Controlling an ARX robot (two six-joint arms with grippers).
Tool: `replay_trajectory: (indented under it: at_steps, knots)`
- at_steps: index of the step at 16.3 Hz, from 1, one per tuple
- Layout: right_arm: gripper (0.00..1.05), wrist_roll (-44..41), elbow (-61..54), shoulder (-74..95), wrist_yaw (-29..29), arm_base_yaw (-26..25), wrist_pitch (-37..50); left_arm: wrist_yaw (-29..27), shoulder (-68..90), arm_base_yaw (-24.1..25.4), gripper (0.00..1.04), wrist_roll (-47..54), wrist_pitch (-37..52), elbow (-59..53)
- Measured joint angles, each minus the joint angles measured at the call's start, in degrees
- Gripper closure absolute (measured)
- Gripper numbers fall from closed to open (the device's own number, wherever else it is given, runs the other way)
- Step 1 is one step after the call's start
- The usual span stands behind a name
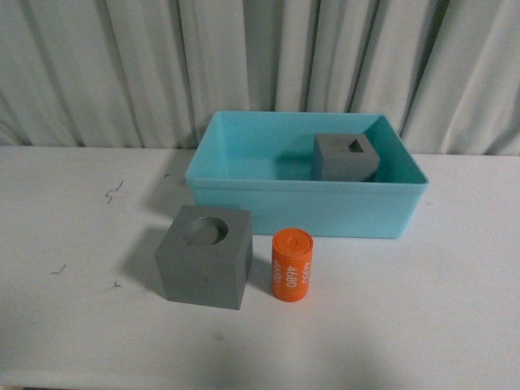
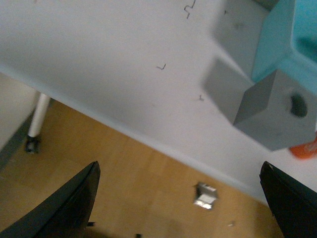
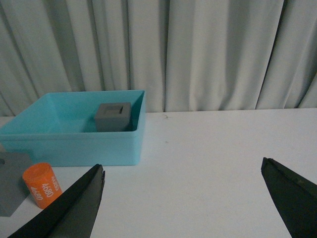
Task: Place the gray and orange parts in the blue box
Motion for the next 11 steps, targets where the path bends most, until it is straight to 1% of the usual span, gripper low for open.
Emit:
replay_trajectory:
  at_steps: [2,3,5,7,11]
  knots:
    - [0.06,0.00,0.00,0.02,0.00,0.00,0.00,1.07,11.21,1.09,0.07,-6.64,6.51,4.87]
    - [0.06,0.00,0.00,0.00,0.02,0.00,0.00,0.96,15.39,0.81,0.07,-7.21,9.25,6.36]
    - [0.06,0.00,-0.02,0.00,0.00,0.00,-0.02,-0.57,22.25,-0.81,0.07,-8.15,12.94,8.20]
    - [0.06,0.00,0.00,0.00,0.02,0.00,-0.02,-2.49,27.54,-3.91,0.07,-8.87,16.02,10.62]
    - [0.06,0.00,0.00,0.00,0.00,0.00,-0.02,-2.32,38.21,-7.61,0.07,-9.20,23.54,16.37]
